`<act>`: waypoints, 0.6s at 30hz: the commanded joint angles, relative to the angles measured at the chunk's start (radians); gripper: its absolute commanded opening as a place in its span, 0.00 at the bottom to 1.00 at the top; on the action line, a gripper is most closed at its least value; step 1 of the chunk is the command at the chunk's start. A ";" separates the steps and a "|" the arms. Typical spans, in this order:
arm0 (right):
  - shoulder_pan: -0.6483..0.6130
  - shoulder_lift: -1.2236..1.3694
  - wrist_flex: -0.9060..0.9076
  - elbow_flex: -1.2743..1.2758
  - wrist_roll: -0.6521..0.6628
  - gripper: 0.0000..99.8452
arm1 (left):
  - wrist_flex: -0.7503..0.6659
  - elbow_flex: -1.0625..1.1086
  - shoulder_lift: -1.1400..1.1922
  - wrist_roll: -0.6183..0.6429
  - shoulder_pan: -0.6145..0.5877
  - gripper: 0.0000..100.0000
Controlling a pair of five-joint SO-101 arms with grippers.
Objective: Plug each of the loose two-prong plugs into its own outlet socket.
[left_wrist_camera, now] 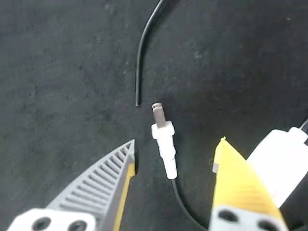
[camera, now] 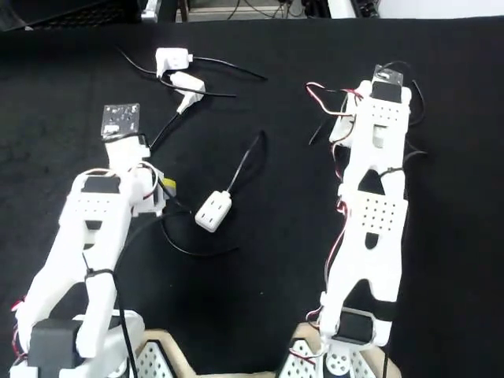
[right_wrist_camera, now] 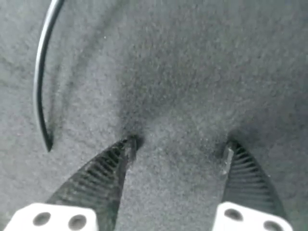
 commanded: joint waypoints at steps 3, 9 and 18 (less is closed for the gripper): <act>0.021 0.005 0.000 -0.031 -0.009 0.29 | -0.084 0.022 0.002 0.040 0.024 0.26; 0.021 0.007 0.000 -0.030 -0.009 0.29 | -0.172 0.133 0.002 0.048 -0.016 0.26; 0.021 0.007 0.000 -0.028 -0.009 0.29 | -0.222 0.180 0.002 0.046 -0.027 0.26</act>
